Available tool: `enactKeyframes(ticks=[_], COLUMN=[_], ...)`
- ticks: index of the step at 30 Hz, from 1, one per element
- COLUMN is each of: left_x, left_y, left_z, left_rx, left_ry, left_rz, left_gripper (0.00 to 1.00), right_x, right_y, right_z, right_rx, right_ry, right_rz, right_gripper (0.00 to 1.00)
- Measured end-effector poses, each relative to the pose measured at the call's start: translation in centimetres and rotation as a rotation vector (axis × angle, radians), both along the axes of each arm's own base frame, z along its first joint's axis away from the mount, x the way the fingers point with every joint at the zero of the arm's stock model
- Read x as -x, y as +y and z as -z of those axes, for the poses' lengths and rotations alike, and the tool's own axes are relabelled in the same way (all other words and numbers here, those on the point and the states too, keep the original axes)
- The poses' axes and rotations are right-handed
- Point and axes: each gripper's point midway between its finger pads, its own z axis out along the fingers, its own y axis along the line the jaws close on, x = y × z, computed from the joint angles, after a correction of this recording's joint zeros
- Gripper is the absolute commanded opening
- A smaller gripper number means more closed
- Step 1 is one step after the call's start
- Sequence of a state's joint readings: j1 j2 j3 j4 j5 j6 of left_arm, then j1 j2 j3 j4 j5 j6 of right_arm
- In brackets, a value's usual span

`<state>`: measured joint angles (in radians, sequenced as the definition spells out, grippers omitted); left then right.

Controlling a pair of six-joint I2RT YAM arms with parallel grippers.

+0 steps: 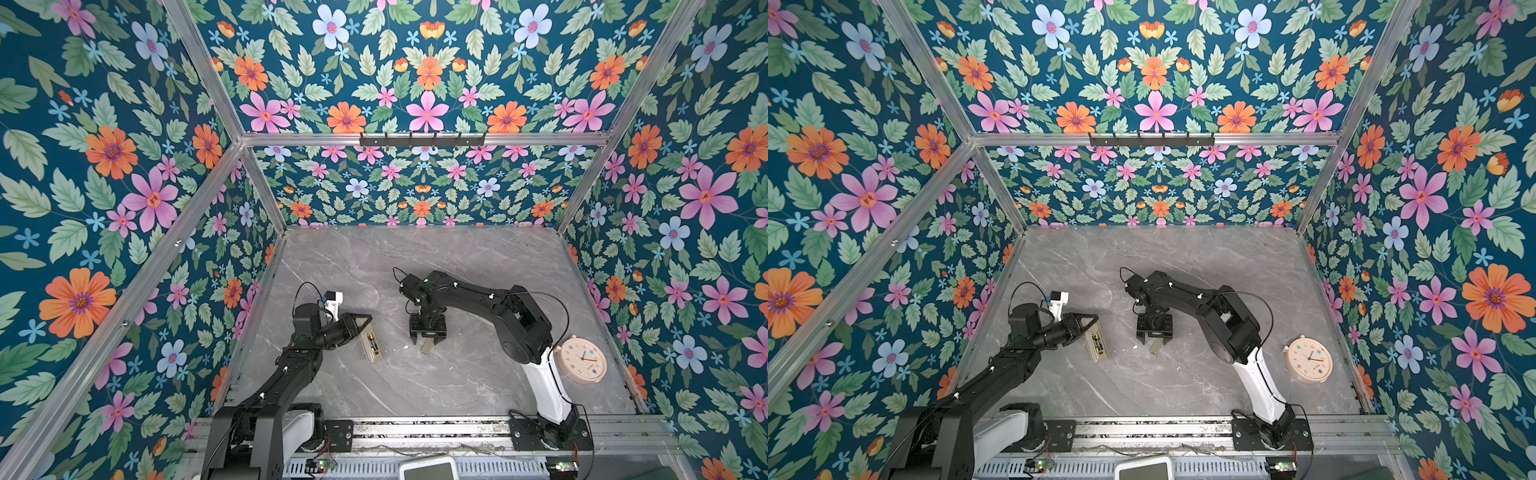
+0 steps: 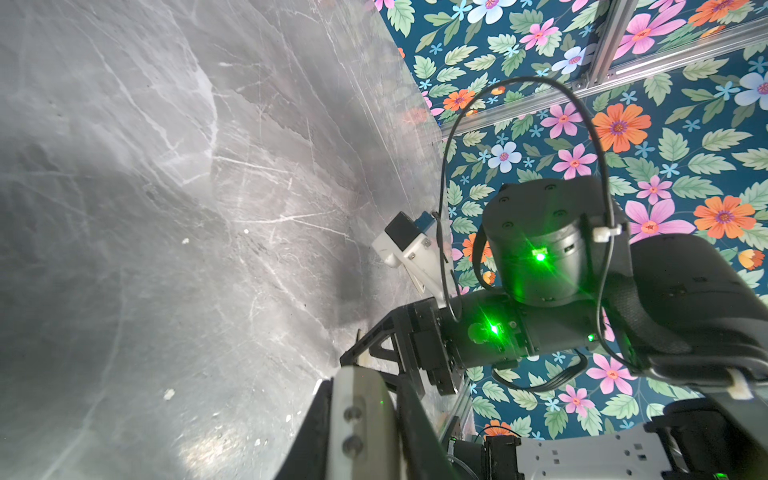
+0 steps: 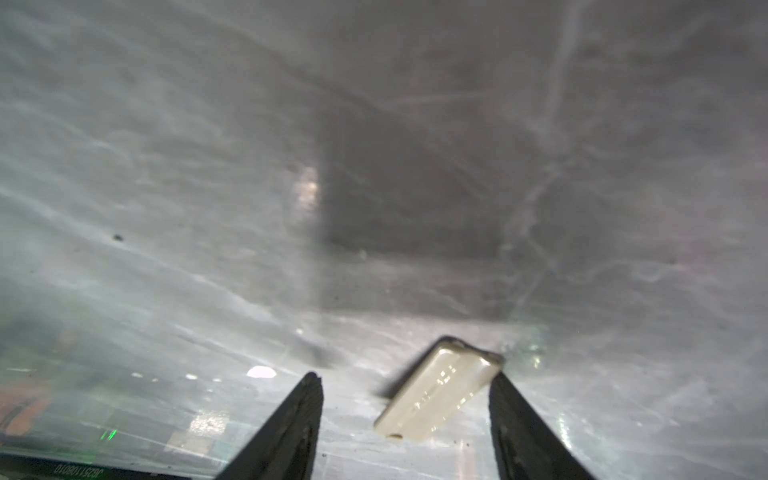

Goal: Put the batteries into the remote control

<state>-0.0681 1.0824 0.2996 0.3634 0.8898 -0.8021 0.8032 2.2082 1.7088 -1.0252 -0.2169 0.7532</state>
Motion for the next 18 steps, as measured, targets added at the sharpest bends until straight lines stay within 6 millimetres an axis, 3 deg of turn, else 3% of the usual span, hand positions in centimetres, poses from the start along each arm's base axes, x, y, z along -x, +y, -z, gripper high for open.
enactKeyframes(ticks=[8, 14, 18], left_x=[-0.1, -0.2, -0.2], left_y=[0.0, 0.0, 0.0], left_z=[0.1, 0.0, 0.0], left_rx=[-0.001, -0.001, 0.0], left_ry=[0.006, 0.004, 0.004], left_rz=[0.0, 0.0, 0.0], left_gripper=[0.0, 0.0, 0.0], right_x=[-1.0, -0.8, -0.9], right_y=[2.3, 2.3, 1.9], right_z=[-0.2, -0.2, -0.9], right_rx=[-0.002, 0.009, 0.009], right_ry=[-0.063, -0.088, -0.109], right_rz=[-0.124, -0.17, -0.175], right_gripper=[0.56, 0.56, 0.61])
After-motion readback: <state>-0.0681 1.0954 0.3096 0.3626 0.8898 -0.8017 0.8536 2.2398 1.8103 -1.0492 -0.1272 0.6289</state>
